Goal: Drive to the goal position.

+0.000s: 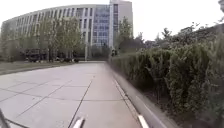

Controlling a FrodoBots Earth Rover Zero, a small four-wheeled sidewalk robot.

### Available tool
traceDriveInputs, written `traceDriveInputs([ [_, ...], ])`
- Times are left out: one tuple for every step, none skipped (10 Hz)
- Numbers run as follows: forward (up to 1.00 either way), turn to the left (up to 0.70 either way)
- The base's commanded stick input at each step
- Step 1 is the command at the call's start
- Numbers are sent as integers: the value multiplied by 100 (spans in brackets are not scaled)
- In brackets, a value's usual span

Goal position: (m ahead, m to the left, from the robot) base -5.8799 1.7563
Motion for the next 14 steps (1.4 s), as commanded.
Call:
traceDriveInputs([
  [0,0],
  [0,0],
  [1,0],
  [1,0],
  [4,0],
  [4,0],
  [4,0],
  [3,0],
  [0,0],
  [4,0],
  [2,0],
  [1,0],
  [0,0],
  [0,0],
])
